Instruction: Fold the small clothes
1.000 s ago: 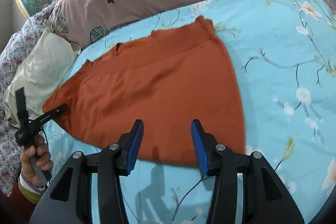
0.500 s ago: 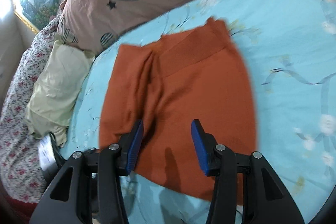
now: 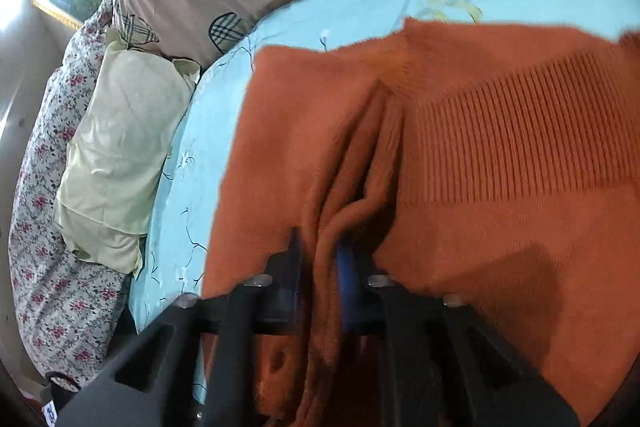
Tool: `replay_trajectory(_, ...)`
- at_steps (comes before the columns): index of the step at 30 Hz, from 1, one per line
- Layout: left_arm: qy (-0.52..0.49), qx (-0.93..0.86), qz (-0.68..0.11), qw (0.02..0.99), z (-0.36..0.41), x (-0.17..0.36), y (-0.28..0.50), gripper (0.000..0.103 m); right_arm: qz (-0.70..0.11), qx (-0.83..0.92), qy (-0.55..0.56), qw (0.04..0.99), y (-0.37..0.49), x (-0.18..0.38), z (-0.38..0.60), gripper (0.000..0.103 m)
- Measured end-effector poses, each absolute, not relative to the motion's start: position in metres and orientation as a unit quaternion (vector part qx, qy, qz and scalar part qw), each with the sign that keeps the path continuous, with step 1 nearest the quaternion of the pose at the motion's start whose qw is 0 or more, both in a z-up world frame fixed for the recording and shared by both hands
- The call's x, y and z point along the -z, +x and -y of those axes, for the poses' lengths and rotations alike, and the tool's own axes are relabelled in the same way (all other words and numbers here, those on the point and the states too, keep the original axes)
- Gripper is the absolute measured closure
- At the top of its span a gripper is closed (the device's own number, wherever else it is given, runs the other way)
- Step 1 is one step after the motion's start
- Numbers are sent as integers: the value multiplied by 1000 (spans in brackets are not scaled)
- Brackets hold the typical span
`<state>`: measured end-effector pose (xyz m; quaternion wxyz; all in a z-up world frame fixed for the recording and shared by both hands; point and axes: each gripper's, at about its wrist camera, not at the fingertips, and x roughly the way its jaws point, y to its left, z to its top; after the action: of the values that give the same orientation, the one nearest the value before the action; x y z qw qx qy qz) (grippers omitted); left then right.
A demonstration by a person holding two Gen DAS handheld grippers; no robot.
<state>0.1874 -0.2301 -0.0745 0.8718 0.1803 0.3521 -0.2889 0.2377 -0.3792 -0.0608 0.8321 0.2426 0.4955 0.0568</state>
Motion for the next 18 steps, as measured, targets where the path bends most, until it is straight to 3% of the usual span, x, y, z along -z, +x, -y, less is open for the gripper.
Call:
replay_trajectory(9, 171, 381, -331, 846, 291, 36, 157, 97, -449, 12, 126, 884, 176, -27, 414, 89)
replay_trajectory(18, 166, 413, -394, 804, 338, 79, 161, 96, -491, 89, 104, 860, 147, 19, 470, 90)
